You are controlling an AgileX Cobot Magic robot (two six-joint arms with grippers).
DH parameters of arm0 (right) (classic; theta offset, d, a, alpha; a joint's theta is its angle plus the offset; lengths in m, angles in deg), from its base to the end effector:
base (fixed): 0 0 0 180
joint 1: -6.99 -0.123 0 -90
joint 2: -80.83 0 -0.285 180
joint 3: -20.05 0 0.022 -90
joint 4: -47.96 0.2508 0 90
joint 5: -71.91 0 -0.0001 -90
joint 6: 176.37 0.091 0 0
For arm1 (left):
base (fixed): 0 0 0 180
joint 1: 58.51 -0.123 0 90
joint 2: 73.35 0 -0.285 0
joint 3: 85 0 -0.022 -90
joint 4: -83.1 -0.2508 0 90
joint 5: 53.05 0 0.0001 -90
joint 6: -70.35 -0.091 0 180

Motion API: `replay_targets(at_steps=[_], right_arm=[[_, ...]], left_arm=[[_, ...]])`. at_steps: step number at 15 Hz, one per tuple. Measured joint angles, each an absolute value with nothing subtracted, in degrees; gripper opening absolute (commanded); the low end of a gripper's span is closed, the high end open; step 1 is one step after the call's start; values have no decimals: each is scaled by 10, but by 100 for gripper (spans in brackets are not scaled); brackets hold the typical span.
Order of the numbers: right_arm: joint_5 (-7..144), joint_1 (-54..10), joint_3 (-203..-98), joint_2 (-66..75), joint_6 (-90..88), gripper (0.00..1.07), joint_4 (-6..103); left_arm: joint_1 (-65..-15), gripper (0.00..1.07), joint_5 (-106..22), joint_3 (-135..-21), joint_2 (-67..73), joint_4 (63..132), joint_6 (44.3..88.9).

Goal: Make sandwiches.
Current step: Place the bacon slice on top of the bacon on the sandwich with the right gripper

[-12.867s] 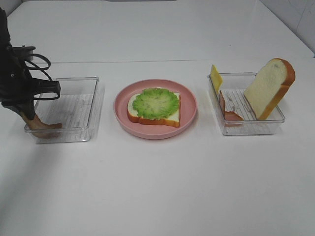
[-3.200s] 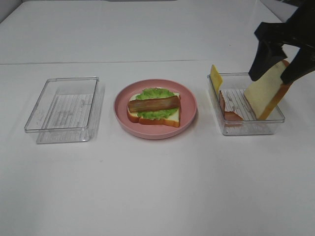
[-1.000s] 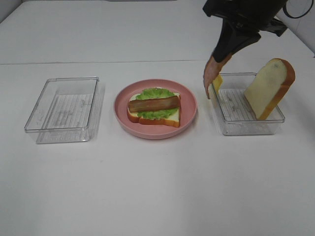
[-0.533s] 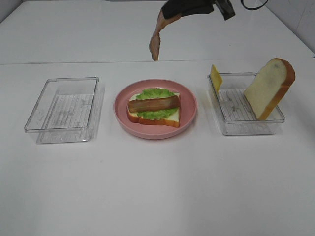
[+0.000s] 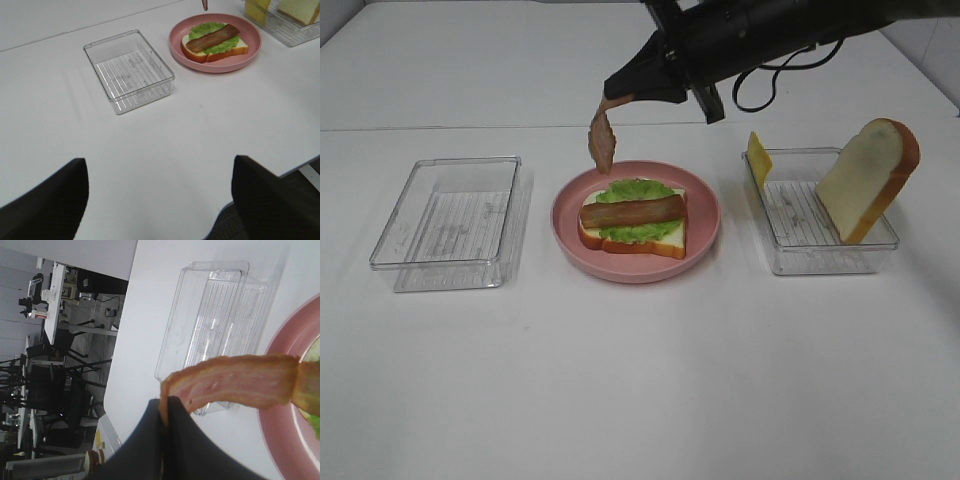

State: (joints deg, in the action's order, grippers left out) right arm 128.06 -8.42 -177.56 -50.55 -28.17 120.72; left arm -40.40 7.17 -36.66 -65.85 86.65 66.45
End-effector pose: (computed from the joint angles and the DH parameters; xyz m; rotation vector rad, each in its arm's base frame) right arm 0.4282 0.1930 0.2150 -0.1707 2.4482 1.4537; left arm -0.0070 -0.0029 0.2793 0.3906 1.9938 -0.2304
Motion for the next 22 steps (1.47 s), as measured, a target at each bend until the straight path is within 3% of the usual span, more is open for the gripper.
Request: replay_targets(at_steps=[3, 6, 17, 19, 20, 22], right_arm=[[1226, -99, -1776, -575, -302, 0, 1313], [1207, -101, -1776, -606, -326, 0, 1342], [1146, -101, -1776, -539, -78, 0, 979], [1169, -101, -1776, -538, -35, 17, 926], [1169, -101, -1776, -538, -35, 17, 926], [1176, -101, -1776, -538, -33, 43, 922]], left_arm=[[-404, 76, 72, -367, -659, 866, 665], [-404, 76, 72, -367, -659, 866, 665], [-404, 76, 72, -367, -659, 866, 665], [-404, 76, 72, -367, -659, 866, 665], [-404, 76, 72, -367, -659, 866, 665], [-404, 76, 72, -367, -659, 866, 665]])
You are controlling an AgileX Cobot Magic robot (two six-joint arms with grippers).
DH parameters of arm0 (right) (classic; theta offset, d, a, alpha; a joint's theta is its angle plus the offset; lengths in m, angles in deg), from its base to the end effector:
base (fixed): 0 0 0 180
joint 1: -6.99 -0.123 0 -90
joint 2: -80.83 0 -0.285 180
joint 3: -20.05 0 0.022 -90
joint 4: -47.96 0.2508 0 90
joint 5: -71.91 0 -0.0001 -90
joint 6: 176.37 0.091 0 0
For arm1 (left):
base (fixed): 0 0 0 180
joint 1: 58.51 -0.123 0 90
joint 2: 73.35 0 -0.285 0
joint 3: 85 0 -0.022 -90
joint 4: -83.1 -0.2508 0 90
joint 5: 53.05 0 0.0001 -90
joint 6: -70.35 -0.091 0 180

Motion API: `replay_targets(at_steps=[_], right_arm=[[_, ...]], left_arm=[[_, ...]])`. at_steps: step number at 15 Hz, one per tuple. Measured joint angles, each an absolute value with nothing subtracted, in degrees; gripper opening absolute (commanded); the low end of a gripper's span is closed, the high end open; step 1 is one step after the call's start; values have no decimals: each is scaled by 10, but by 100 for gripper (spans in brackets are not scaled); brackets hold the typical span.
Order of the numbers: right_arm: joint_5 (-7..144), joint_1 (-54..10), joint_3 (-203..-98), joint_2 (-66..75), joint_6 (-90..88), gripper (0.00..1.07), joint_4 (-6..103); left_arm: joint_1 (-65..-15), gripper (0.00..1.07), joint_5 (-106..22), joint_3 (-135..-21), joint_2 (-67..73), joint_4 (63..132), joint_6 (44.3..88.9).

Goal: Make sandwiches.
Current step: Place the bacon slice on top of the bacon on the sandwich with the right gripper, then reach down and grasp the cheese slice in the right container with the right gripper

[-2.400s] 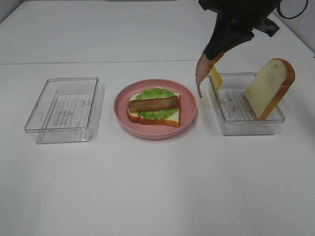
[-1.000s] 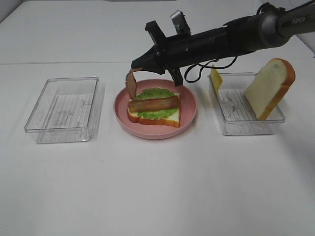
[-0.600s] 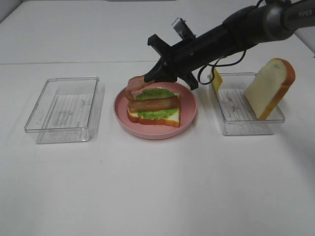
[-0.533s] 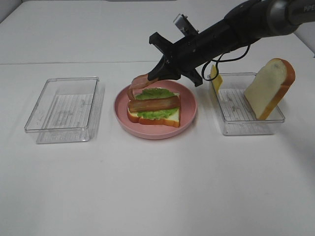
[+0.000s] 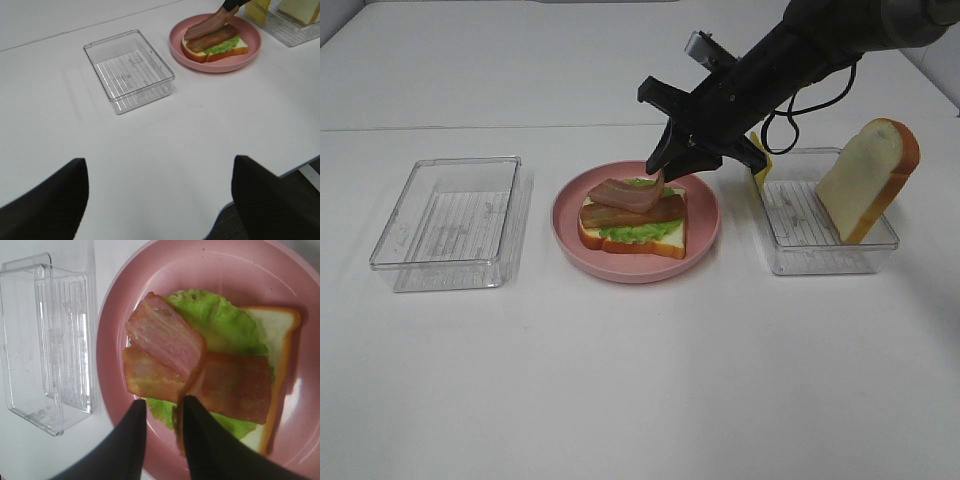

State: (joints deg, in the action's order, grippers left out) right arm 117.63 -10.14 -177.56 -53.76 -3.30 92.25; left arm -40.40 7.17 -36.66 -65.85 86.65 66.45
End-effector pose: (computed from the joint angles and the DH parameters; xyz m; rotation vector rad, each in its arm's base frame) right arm 0.4347 0.1816 0.1614 0.0702 2.7642 0.9325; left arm -0.0070 -0.0029 0.2793 0.3906 1.9938 -0.2304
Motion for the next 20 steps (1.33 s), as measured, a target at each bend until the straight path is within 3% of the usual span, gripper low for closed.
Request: replay_targets(at_steps=[2, 9, 15, 20], right_arm=[[1193, -102, -1776, -536, -29, 65, 916], [1227, -102, -1776, -471, -24, 65, 838], [1276, -100, -1784, -414, 49, 64, 655], [1306, -59, -1845, -417, 55, 60, 626]], left_arm=[[-404, 76, 72, -367, -659, 866, 665], [-404, 76, 72, -367, -659, 866, 665], [-404, 76, 72, -367, -659, 866, 665], [-404, 76, 72, -367, -659, 866, 665]])
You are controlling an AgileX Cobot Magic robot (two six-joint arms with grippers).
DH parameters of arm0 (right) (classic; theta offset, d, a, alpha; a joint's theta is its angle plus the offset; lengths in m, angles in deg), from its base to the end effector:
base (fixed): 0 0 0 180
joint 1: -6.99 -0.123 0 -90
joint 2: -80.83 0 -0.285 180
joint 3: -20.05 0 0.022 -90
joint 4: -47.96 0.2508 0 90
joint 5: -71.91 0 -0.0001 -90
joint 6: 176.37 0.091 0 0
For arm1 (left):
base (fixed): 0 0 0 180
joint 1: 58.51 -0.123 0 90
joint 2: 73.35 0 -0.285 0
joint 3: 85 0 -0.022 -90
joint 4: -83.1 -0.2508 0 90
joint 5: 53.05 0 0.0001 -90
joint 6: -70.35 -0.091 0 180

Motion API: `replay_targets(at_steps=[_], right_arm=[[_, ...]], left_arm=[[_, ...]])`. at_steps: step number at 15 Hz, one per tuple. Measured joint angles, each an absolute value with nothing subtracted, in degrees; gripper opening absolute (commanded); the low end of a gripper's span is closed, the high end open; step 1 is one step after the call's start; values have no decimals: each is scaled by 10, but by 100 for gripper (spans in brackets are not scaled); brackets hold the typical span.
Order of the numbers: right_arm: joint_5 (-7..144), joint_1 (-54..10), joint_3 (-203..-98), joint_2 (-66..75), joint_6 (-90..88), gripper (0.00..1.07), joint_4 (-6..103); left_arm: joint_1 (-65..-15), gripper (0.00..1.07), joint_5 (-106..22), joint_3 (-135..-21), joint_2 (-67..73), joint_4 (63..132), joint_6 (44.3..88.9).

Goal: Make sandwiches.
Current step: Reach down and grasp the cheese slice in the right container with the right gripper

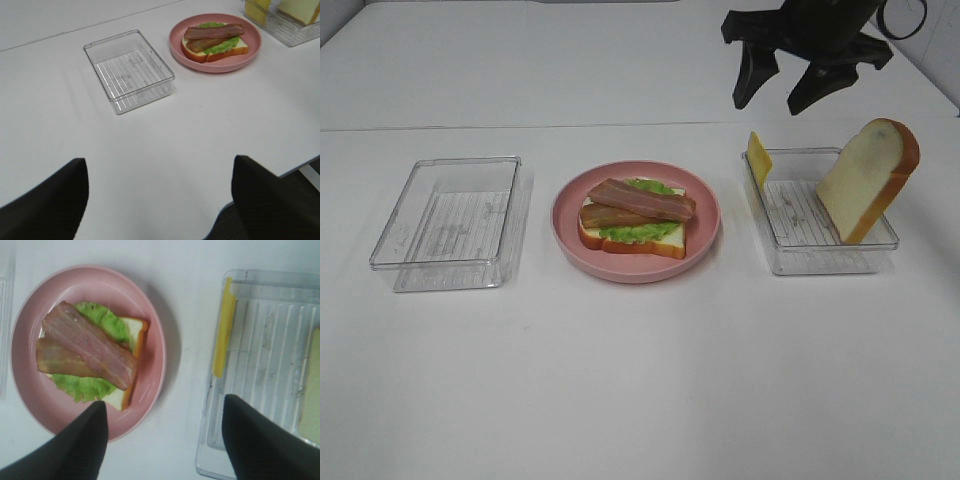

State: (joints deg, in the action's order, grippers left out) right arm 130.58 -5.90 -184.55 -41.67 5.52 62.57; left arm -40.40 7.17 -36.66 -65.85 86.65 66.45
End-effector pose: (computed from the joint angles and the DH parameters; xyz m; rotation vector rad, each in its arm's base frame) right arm 0.4255 0.1175 0.2696 -0.1426 2.7369 0.4079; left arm -0.0070 -0.0029 0.2793 0.3906 1.9938 -0.2304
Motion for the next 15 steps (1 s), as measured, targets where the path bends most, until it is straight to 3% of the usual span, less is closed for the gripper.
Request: replay_targets(at_steps=[7, 13, 15], right_arm=[[1324, -43, -1968, -546, 56, 57, 623], [1333, -37, -1975, -603, 63, 55, 622], [1333, -37, -1975, -611, 63, 47, 622]], left_arm=[[-404, 76, 72, -367, -659, 866, 665], [-404, 76, 72, -367, -659, 866, 665], [-404, 76, 72, -367, -659, 866, 665]])
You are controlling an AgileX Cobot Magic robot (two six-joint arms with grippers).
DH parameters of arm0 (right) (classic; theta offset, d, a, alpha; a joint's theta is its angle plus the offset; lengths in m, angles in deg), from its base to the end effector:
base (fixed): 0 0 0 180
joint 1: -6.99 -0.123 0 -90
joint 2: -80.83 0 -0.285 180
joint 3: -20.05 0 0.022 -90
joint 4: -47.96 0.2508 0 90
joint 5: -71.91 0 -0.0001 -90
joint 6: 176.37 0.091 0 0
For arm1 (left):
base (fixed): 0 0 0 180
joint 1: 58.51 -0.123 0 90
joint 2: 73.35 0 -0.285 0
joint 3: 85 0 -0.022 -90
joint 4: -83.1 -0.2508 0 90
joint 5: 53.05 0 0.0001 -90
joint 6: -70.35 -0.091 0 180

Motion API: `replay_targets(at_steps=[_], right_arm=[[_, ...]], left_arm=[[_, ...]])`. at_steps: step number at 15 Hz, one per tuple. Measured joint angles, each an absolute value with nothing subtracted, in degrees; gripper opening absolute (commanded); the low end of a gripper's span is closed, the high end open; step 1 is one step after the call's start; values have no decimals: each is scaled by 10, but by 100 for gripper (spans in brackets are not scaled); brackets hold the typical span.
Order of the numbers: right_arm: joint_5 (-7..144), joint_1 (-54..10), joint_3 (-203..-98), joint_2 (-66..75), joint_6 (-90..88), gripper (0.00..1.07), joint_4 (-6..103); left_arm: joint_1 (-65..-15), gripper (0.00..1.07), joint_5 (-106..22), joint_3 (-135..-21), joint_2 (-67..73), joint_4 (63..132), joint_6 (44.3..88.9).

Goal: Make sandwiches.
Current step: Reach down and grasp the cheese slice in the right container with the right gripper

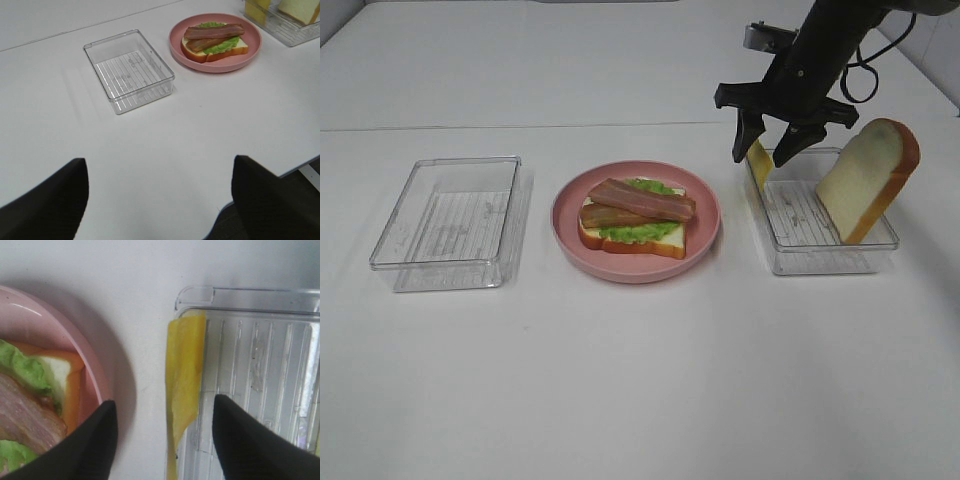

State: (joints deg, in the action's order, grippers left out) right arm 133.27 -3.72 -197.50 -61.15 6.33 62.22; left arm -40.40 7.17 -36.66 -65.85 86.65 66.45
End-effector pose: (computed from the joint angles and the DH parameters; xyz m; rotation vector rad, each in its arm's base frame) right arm 0.4835 0.1115 0.1715 -0.0686 2.8988 0.3795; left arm -0.0070 -0.0029 0.2793 0.3906 1.9938 -0.2304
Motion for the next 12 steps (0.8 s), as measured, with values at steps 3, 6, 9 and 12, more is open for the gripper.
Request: replay_targets(at_steps=[3, 6, 9, 12], right_arm=[[1333, -37, -1975, -615, 63, 20, 622], [1339, -37, -1975, -615, 63, 0, 610], [1348, -37, -1977, -613, 63, 0, 610], [1352, -37, -1977, -589, 63, 0, 610]], left_arm=[[-404, 76, 72, -367, -659, 866, 665], [-404, 76, 72, -367, -659, 866, 665], [-404, 76, 72, -367, -659, 866, 665], [-404, 76, 72, -367, -659, 866, 665]])
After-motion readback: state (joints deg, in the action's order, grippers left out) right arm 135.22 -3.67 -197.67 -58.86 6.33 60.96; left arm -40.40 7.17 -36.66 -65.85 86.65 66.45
